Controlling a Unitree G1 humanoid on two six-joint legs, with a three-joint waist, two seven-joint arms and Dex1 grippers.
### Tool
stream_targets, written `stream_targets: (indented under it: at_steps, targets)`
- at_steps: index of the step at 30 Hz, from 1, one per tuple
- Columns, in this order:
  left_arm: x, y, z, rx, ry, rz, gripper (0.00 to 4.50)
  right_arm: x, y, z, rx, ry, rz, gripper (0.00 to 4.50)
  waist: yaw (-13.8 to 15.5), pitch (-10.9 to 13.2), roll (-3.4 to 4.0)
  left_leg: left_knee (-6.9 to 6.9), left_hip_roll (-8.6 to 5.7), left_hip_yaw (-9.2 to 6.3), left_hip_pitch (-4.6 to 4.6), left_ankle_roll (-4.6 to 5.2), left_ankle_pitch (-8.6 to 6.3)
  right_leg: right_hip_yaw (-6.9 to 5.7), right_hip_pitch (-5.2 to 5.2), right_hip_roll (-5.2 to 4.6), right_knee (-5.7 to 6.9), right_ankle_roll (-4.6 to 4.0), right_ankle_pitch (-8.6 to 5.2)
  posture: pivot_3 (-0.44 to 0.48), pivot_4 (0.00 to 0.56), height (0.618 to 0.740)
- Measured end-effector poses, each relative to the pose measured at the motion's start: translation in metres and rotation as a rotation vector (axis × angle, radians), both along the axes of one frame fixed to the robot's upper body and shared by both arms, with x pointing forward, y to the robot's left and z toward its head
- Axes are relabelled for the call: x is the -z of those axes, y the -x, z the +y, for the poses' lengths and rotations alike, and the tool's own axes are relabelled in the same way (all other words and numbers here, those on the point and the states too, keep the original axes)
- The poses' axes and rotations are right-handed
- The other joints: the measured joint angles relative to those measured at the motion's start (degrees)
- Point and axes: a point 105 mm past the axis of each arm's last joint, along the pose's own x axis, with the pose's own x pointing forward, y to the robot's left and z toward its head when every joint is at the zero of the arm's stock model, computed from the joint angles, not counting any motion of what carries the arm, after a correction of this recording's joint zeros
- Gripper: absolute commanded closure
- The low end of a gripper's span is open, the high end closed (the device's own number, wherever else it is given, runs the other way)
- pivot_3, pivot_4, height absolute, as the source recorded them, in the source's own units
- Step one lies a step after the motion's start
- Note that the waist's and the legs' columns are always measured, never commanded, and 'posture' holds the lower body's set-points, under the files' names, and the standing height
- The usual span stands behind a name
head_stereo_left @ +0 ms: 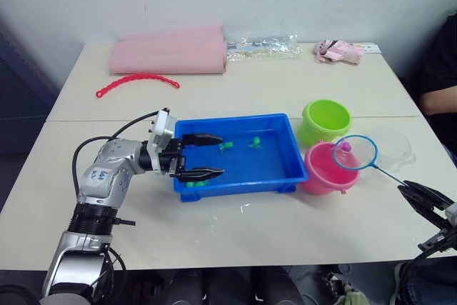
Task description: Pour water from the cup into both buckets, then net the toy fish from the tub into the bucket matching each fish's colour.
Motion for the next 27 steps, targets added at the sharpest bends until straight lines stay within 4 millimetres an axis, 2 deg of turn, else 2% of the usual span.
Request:
stream_targets:
  at_steps: [1,4,11,19,27]
  targets:
    - [0.001,0.000,0.000,-0.001,0.000,0.002,0.02,0.001,0.000,-0.001,0.001,0.018,-0.001,4.50,0.00,0.00,0.00,0.00,-0.01,0.00,0.00,0.00,0.00,0.00,0.00,-0.01,0.00,0.00,0.00,0.000,0.150,0.740]
    - [0.002,-0.001,0.000,-0.005,0.000,-0.001,0.02,0.010,0.000,-0.016,0.001,0.234,-0.059,4.50,0.01,0.00,0.00,0.01,-0.04,-0.01,0.00,0.01,0.01,0.00,0.01,-0.05,0.00,0.01,0.00,0.000,0.150,0.740]
    - [0.004,0.000,0.000,-0.008,0.007,-0.004,0.02,0.014,-0.002,-0.021,-0.076,0.531,-0.191,4.50,-0.08,0.00,0.00,0.00,-0.04,-0.01,0.01,-0.06,0.06,0.01,0.01,-0.04,0.01,0.01,0.00,0.000,0.150,0.740]
    - [0.009,0.001,0.003,-0.021,0.010,-0.003,0.02,0.015,-0.009,-0.011,-0.199,0.777,-0.308,4.50,-0.13,0.00,0.00,0.01,-0.03,0.00,0.05,-0.09,0.09,0.04,0.02,-0.05,0.04,0.01,0.00,0.000,0.150,0.740]
    - [0.007,-0.001,0.006,-0.044,0.017,-0.012,0.02,0.016,-0.013,-0.006,-0.239,0.902,-0.384,4.50,-0.10,0.00,0.00,0.03,-0.04,0.00,0.05,-0.08,0.10,0.05,0.03,-0.06,0.04,0.01,0.00,0.000,0.150,0.740]
